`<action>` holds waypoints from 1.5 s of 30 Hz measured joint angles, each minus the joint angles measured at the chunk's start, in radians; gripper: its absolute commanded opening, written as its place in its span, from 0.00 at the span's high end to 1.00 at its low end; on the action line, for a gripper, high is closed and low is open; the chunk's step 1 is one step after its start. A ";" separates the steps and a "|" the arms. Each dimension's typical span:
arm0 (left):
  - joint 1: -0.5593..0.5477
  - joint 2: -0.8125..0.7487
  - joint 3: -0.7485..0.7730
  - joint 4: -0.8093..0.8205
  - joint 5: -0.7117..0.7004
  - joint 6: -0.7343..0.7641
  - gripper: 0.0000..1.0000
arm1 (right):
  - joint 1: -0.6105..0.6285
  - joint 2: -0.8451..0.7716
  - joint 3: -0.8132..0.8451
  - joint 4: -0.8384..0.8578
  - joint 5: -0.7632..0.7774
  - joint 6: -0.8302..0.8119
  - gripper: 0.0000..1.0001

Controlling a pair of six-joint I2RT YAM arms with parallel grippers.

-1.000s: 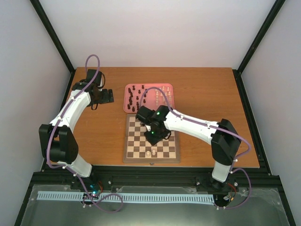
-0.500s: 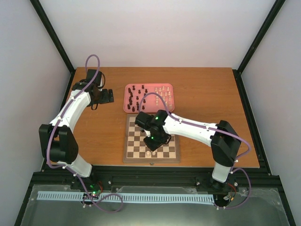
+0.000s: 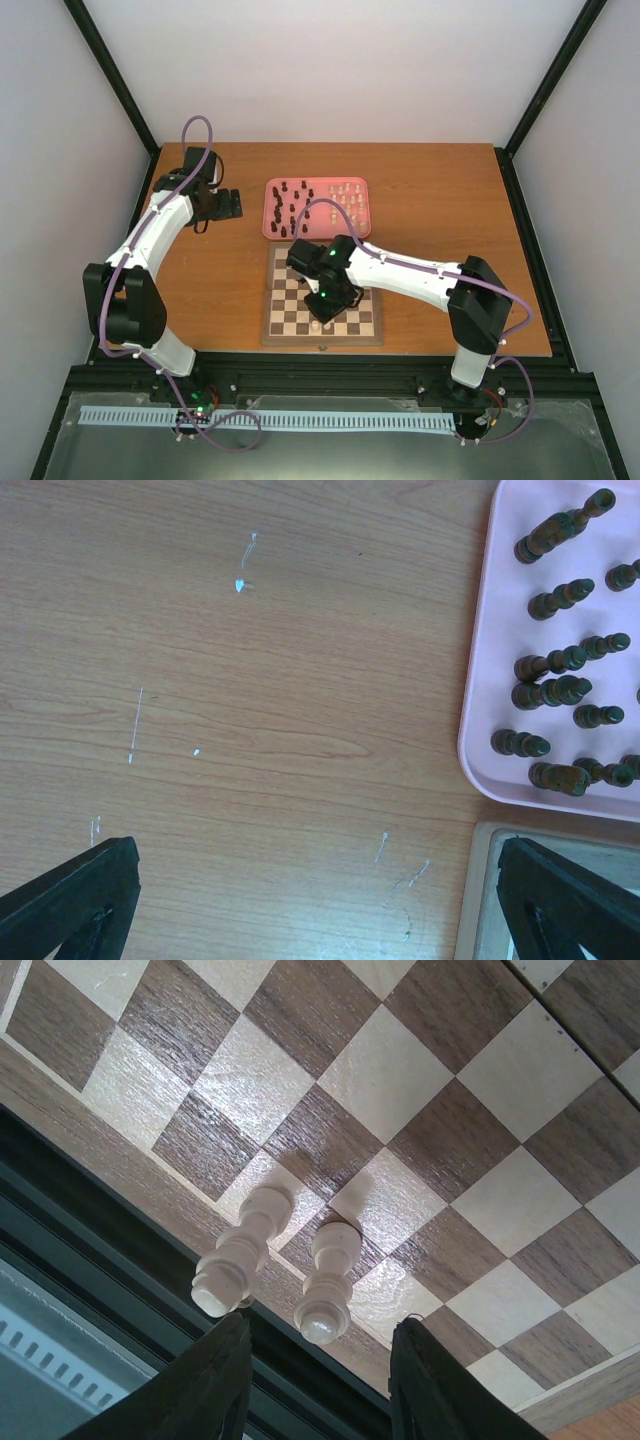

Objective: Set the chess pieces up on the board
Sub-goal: Adjust the chess piece on the chessboard.

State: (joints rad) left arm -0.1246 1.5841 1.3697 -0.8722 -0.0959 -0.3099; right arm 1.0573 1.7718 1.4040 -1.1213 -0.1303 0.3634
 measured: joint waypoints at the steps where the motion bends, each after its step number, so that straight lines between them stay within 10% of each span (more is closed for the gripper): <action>1: 0.000 0.000 0.000 0.000 0.000 0.000 0.00 | 0.002 0.000 -0.001 0.001 -0.002 0.000 0.61; 45: 0.000 0.012 0.000 0.002 0.000 0.000 0.00 | 0.006 0.033 -0.028 0.010 -0.014 -0.034 0.84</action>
State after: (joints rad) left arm -0.1246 1.5963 1.3697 -0.8707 -0.0956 -0.3103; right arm 1.0630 1.8046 1.3762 -1.1114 -0.1440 0.3294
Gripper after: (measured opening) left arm 0.998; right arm 0.168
